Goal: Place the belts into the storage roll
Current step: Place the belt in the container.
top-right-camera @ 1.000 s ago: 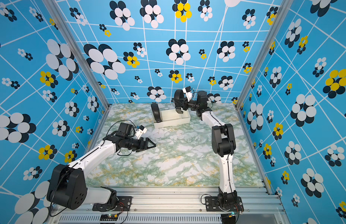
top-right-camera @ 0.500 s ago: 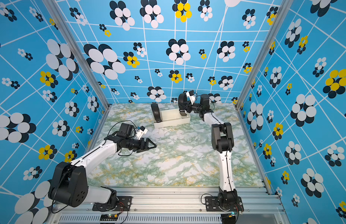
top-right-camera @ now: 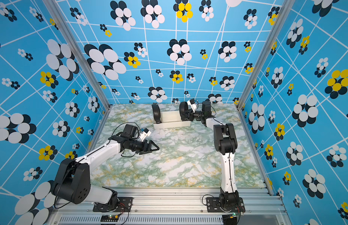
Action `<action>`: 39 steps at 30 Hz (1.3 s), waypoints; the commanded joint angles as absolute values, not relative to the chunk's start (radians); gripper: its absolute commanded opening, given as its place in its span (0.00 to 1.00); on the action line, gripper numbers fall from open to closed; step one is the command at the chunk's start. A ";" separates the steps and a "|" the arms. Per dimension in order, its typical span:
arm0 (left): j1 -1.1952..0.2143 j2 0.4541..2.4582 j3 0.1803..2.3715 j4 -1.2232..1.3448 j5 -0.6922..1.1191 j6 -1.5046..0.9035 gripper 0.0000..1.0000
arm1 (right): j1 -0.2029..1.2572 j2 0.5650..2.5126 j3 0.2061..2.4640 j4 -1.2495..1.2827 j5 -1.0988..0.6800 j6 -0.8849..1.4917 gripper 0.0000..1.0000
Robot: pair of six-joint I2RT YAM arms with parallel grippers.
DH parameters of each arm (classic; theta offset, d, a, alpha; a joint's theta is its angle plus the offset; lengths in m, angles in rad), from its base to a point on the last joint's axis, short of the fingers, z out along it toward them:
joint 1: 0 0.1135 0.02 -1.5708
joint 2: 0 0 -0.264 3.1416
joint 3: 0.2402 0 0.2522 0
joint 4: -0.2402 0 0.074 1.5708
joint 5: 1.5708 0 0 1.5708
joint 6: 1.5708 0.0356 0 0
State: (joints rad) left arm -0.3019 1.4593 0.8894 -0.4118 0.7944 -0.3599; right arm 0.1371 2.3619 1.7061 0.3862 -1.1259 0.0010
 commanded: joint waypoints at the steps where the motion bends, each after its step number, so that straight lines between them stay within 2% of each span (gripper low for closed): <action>1: -0.317 1.477 0.909 -0.397 0.807 -0.368 0.88 | 0.145 2.298 1.668 0.294 -1.187 -0.085 0.00; 12: -0.341 1.479 0.934 -0.397 0.787 -0.368 0.87 | 0.145 2.255 1.629 0.149 -1.185 -0.170 0.01; 18: -0.358 1.505 0.964 -0.385 0.783 -0.376 0.88 | 0.145 2.251 1.680 -0.064 -1.188 -0.330 0.13; 20: -0.365 1.511 0.972 -0.396 0.781 -0.369 0.87 | 0.145 2.246 1.681 -0.104 -1.192 -0.363 0.21; 23: -0.371 1.516 0.979 -0.403 0.777 -0.365 0.88 | 0.144 2.245 1.693 -0.159 -1.200 -0.405 0.23; 25: -0.373 1.522 0.982 -0.405 0.777 -0.366 0.88 | 0.144 2.242 1.694 -0.176 -1.203 -0.420 0.33; 26: -0.374 1.525 0.987 -0.408 0.776 -0.364 0.87 | 0.143 2.243 1.695 -0.181 -1.203 -0.421 0.50; 27: -0.375 1.527 0.992 -0.413 0.775 -0.360 0.87 | 0.142 2.243 1.699 -0.197 -1.205 -0.436 0.95; 28: -0.378 1.529 0.996 -0.417 0.773 -0.358 0.87 | 0.142 2.243 1.702 -0.215 -1.209 -0.454 0.99; 34: -0.383 1.532 1.002 -0.425 0.768 -0.352 0.88 | 0.135 2.222 1.688 -0.263 -1.196 -0.508 0.99; 39: -0.384 1.534 1.011 -0.432 0.758 -0.347 0.88 | 0.135 2.166 1.622 -0.131 -1.153 -0.420 0.99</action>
